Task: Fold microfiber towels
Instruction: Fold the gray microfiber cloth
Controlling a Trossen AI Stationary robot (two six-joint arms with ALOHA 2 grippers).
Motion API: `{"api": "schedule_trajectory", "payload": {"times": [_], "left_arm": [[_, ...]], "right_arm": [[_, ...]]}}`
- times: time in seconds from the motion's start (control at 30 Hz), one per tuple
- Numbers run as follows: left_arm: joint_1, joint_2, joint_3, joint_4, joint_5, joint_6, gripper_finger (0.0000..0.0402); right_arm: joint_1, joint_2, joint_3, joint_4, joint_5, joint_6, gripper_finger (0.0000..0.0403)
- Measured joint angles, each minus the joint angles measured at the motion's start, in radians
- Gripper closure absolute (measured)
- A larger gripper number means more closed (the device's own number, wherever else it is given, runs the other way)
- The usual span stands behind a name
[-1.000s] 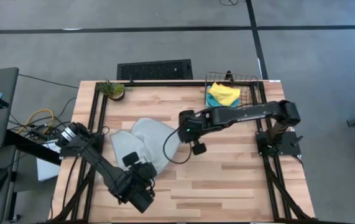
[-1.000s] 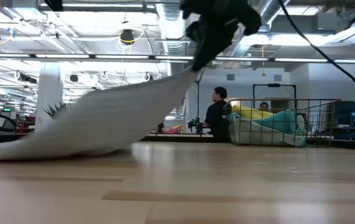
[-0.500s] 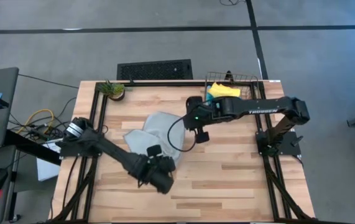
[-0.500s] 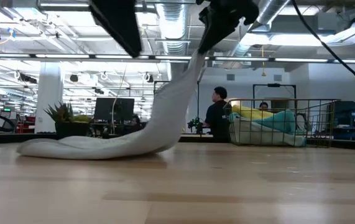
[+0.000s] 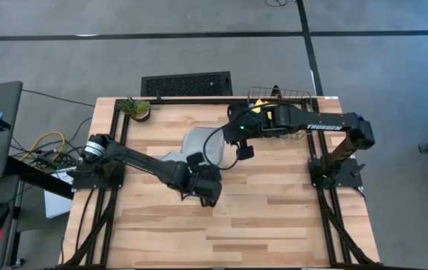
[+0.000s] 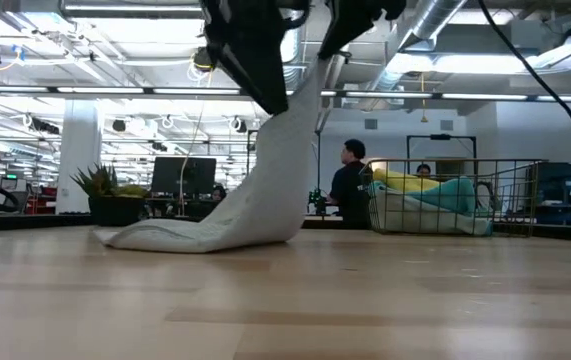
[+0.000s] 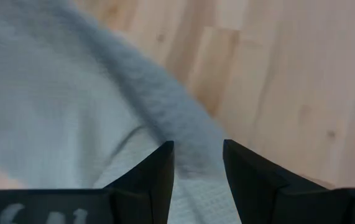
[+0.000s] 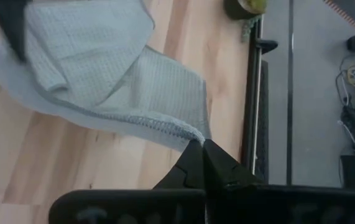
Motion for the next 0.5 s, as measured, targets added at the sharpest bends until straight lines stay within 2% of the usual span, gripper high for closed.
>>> {"api": "schedule_trajectory", "payload": {"times": [0.17, 0.33, 0.5], "left_arm": [[0.004, -0.039, 0.0, -0.082, -0.091, 0.017, 0.0269], [0.028, -0.073, 0.0, -0.175, -0.041, 0.016, 0.0269], [0.067, -0.083, 0.001, -0.169, -0.002, 0.079, 0.0269]], "right_arm": [[-0.02, 0.0, 0.0, -0.021, 0.011, -0.036, 0.0398], [-0.025, -0.046, 0.003, -0.029, 0.086, -0.115, 0.0397], [-0.029, -0.124, 0.025, -0.086, 0.089, -0.174, 0.0399]]}}
